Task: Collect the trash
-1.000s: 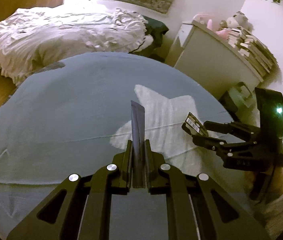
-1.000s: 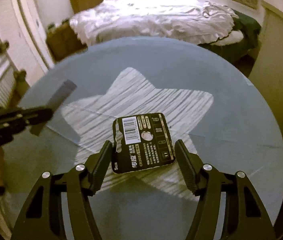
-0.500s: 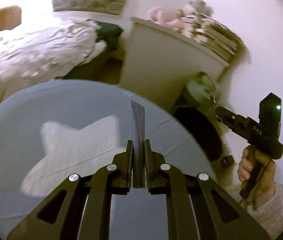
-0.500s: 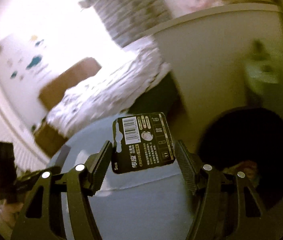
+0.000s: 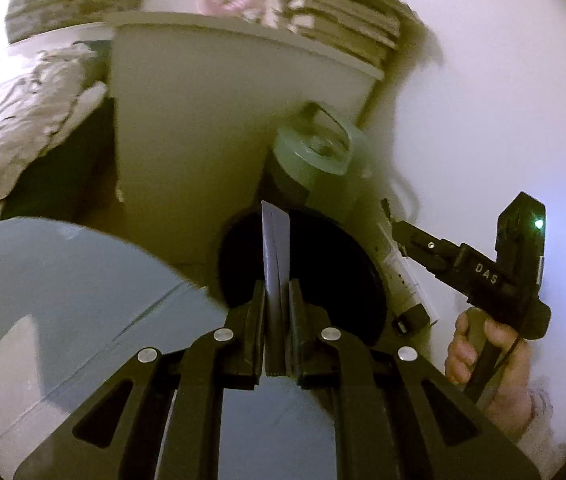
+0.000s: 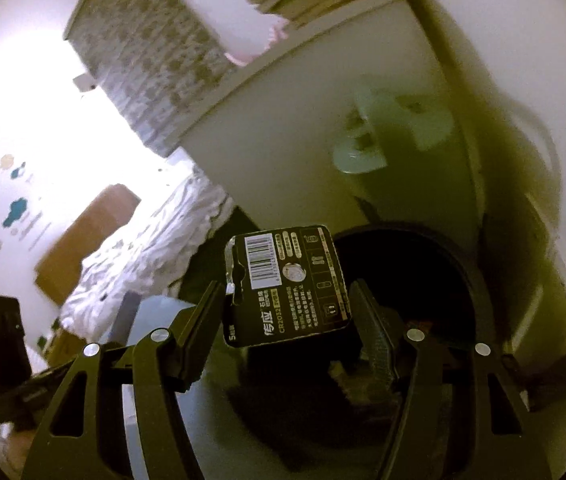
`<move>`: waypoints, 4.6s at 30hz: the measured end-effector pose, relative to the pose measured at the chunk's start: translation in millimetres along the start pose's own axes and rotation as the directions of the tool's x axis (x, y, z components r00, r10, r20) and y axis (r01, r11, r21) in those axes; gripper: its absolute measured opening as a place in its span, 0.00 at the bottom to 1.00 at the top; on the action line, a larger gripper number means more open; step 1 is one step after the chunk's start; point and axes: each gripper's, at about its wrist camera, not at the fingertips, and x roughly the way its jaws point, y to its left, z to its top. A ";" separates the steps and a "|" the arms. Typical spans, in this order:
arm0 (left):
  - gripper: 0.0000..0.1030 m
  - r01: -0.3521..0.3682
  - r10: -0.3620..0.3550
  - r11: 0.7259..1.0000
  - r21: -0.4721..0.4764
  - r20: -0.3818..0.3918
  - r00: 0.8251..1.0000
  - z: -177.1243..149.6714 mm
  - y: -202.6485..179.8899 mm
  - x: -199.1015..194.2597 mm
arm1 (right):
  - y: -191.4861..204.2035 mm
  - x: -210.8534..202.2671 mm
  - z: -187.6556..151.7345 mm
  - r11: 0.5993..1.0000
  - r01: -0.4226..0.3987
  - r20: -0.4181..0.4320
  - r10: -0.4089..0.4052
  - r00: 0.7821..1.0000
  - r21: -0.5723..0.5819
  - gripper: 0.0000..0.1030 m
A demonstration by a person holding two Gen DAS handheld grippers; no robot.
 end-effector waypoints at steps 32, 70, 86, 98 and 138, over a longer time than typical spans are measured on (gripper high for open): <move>0.77 -0.033 0.033 0.999 0.001 -0.013 0.999 11.3 -25.9 55.1 | -32.7 16.4 -11.1 0.988 0.154 -0.030 -0.153 0.988 0.020 0.77; 0.95 -0.589 0.741 0.646 -0.486 0.214 0.636 -163.5 64.9 -381.8 | 382.7 -128.3 -151.2 0.715 -0.441 -0.146 0.437 0.888 -0.542 0.95; 0.95 -0.588 0.762 0.599 -0.543 0.162 0.627 -184.4 87.5 -414.3 | 469.9 -140.7 -182.3 0.613 -0.385 -0.140 0.410 0.902 -0.689 0.95; 0.95 -0.573 0.765 0.592 -0.567 0.173 0.620 -196.1 97.1 -431.3 | 499.2 -136.7 -197.6 0.580 -0.360 -0.134 0.395 0.909 -0.731 0.95; 0.95 -0.569 0.706 0.674 -0.471 0.182 0.684 -175.0 77.9 -419.8 | 474.1 -160.0 -177.6 0.646 -0.338 -0.064 0.409 0.910 -0.684 0.95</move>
